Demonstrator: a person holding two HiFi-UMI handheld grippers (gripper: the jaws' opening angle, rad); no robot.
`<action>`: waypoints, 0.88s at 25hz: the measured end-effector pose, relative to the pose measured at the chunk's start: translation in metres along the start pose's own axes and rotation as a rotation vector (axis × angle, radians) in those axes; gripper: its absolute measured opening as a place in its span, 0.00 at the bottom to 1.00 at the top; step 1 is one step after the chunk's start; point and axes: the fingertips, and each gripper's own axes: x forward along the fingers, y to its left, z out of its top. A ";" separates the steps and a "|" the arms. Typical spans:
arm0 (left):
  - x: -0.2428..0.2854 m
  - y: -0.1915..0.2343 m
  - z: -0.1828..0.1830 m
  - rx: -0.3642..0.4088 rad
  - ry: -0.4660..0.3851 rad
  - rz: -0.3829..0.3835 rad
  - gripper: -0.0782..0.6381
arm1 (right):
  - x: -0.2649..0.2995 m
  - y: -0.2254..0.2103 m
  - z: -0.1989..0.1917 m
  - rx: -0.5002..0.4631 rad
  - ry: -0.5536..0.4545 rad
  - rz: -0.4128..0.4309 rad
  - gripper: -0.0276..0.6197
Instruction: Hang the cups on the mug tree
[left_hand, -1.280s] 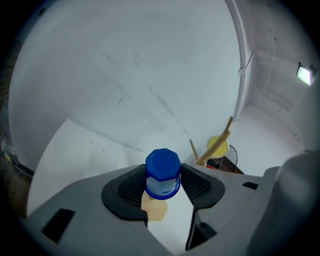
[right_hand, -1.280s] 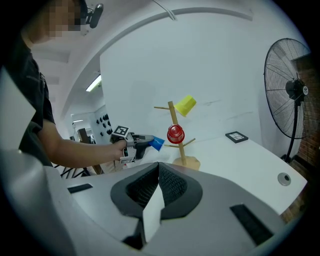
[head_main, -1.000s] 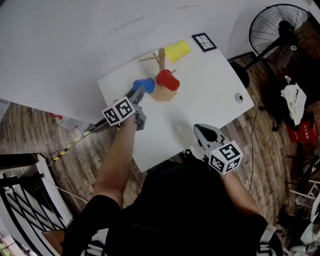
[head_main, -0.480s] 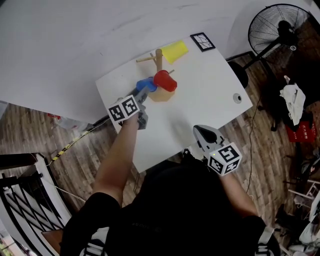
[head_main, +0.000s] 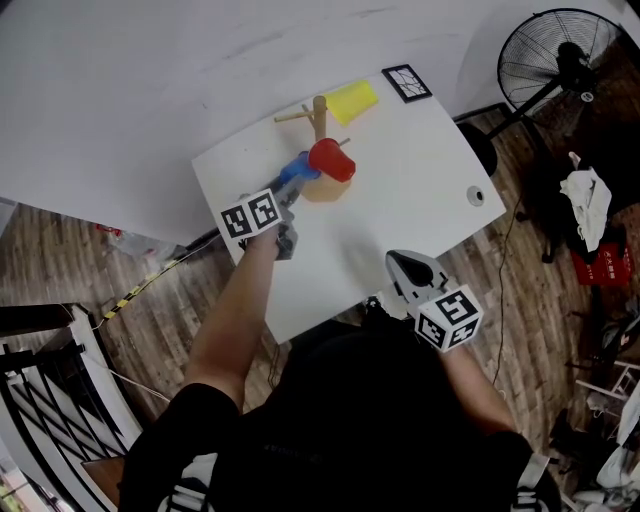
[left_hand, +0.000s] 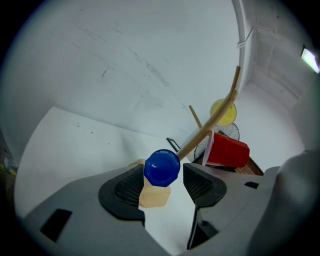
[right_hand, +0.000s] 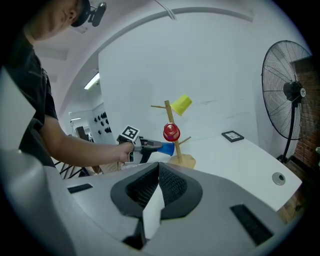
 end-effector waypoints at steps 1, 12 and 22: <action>-0.001 0.000 0.000 0.000 0.003 -0.001 0.47 | 0.000 0.001 0.000 -0.001 -0.001 0.001 0.05; -0.025 0.006 -0.008 0.003 0.025 0.015 0.48 | 0.004 0.018 0.003 -0.007 -0.019 0.025 0.05; -0.085 -0.012 -0.008 0.137 0.001 -0.040 0.38 | 0.018 0.040 0.016 0.041 -0.082 0.053 0.05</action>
